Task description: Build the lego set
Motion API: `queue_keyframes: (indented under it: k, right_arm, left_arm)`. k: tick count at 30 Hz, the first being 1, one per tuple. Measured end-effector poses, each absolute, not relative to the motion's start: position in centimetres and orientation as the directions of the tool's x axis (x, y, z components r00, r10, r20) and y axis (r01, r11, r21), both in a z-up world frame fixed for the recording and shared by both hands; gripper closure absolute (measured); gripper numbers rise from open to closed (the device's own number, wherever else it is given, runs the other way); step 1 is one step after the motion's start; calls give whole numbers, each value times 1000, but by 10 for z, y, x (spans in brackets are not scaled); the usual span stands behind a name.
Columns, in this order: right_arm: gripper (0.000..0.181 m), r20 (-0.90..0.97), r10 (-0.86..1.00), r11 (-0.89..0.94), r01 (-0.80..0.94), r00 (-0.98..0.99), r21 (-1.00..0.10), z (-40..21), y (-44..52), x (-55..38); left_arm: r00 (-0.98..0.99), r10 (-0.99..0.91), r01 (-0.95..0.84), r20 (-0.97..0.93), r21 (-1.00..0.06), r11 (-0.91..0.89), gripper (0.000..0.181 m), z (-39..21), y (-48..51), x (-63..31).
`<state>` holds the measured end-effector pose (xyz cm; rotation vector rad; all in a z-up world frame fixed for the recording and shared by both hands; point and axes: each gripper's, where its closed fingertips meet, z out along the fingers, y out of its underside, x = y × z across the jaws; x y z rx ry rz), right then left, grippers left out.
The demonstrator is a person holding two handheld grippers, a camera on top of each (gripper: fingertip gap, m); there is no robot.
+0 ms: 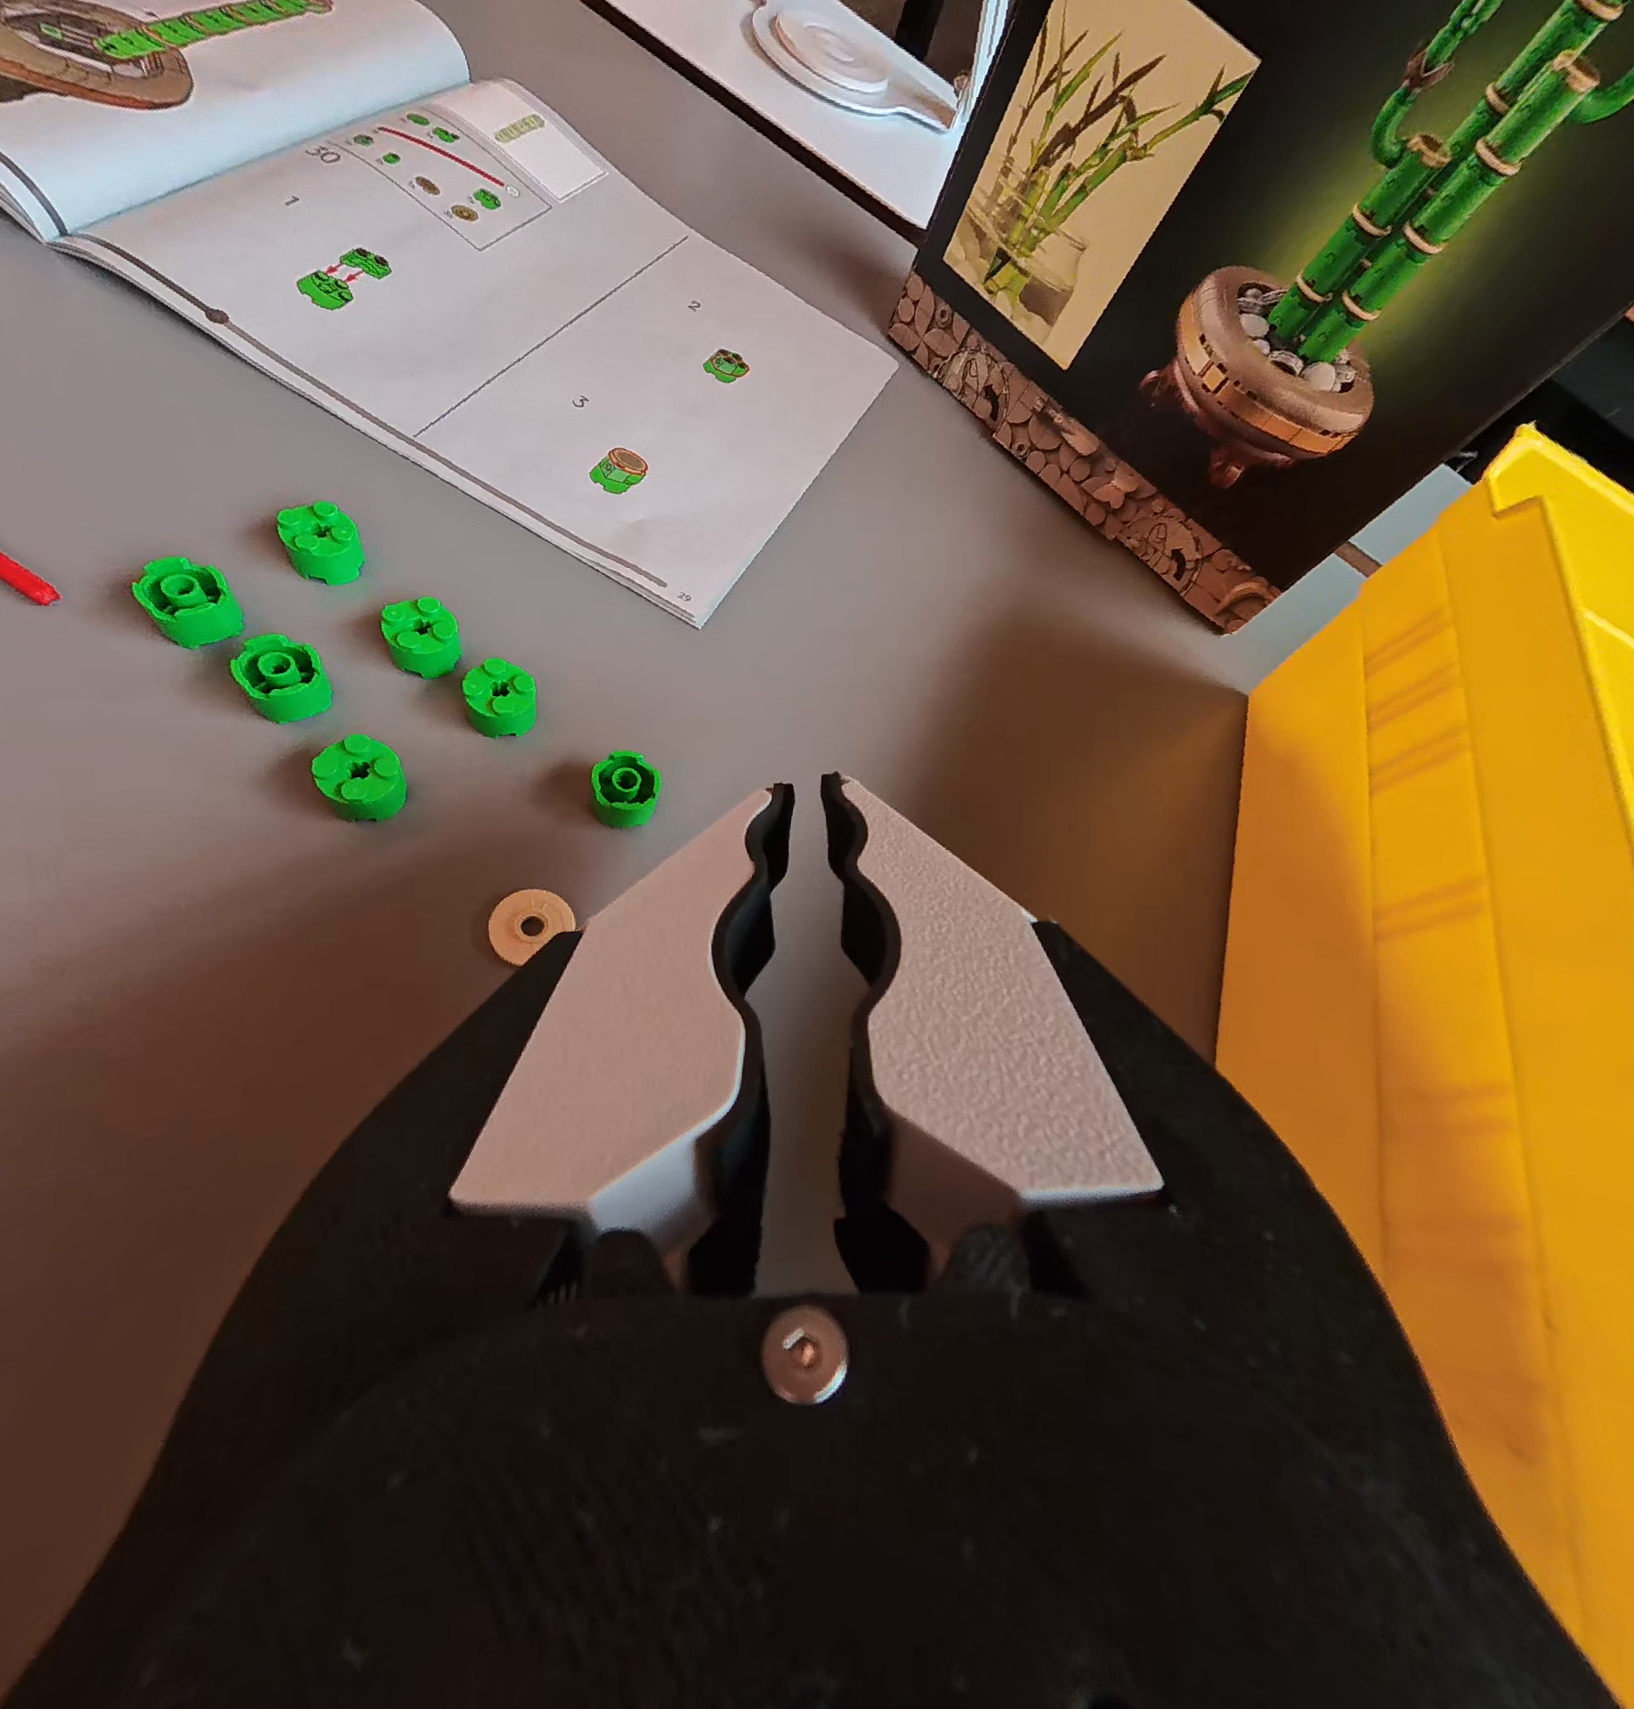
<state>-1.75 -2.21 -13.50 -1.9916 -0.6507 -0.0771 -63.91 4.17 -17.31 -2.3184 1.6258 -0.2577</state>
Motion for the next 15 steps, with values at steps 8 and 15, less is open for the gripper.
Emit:
queue_keyframes:
  k: [8,15]
  right_arm:
    - [174,312,414,-350,466,855,-812,-133,-23,-17]
    - [174,317,423,-341,474,849,-812,-132,-24,-20]
  left_arm:
    - [332,-942,-899,-49,-319,-301,165,-173,40,-639]
    - [395,-905,-846,-160,-447,-290,165,-134,50,-645]
